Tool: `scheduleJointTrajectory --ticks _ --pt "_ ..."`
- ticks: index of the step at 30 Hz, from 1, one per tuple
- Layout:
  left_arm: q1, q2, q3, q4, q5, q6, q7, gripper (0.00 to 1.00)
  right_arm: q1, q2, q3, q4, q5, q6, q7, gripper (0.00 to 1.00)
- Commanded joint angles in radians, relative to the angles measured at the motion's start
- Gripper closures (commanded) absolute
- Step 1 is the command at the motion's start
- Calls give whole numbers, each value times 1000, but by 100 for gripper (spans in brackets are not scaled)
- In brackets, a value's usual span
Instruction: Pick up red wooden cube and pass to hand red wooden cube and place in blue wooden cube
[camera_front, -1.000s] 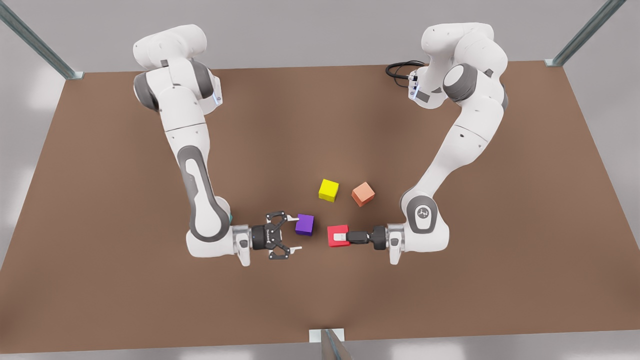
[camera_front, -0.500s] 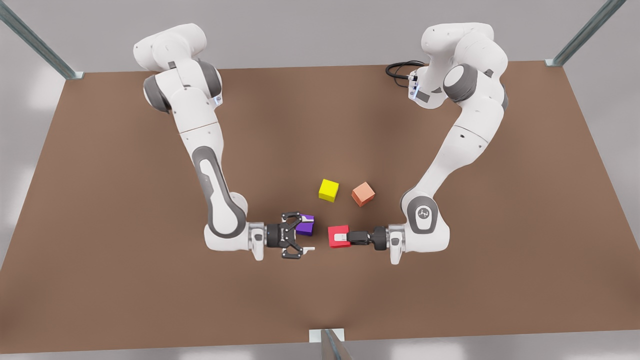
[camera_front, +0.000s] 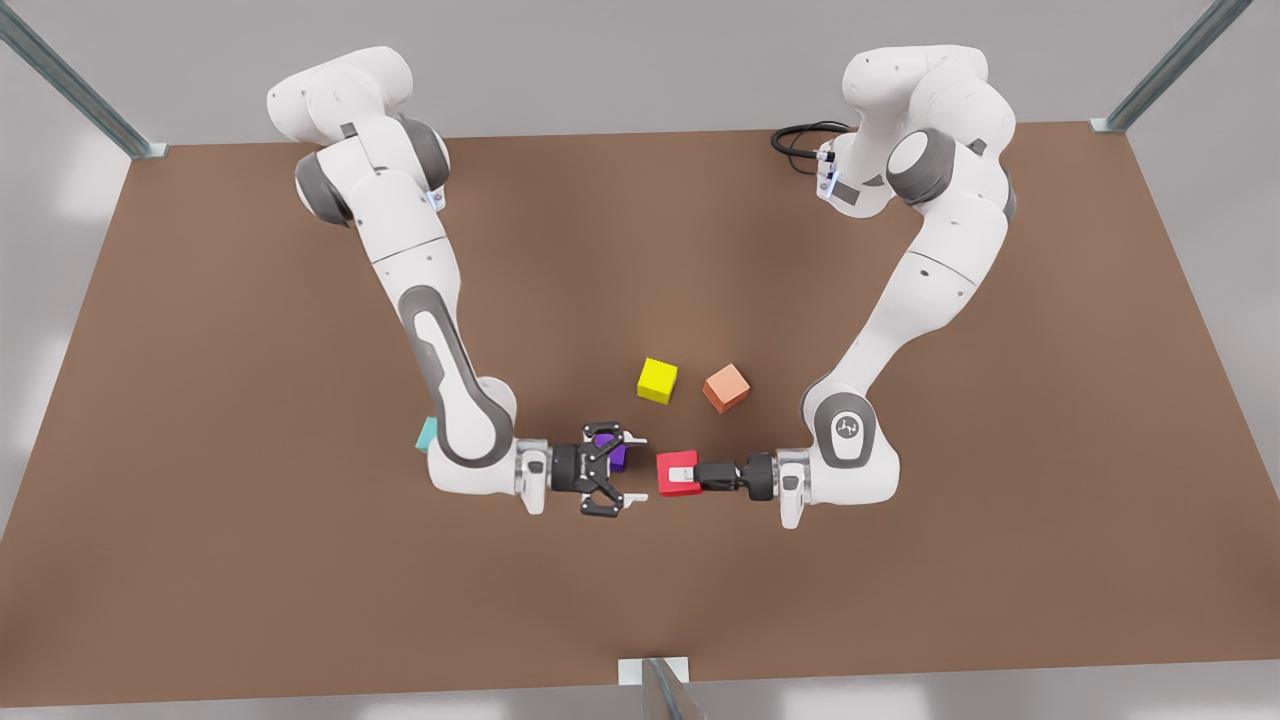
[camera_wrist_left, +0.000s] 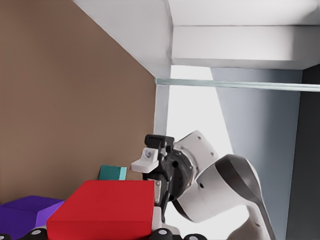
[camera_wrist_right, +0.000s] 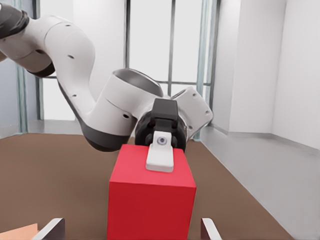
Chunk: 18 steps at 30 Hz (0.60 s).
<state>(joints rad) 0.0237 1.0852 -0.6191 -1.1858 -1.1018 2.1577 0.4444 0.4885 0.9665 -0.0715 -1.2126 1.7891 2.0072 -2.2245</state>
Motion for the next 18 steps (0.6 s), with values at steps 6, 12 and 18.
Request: scheduleJointTrajectory --ticks 6,12,18 --pt "-1 -2 -1 0 -6 1 28 32 10 21 -1 41 1 54 54 0" --pt "-4 -2 -1 2 -26 2 28 32 13 23 -1 50 1 64 75 0" --pt "-4 -4 -2 2 -26 2 28 32 21 35 -1 76 1 88 97 0"
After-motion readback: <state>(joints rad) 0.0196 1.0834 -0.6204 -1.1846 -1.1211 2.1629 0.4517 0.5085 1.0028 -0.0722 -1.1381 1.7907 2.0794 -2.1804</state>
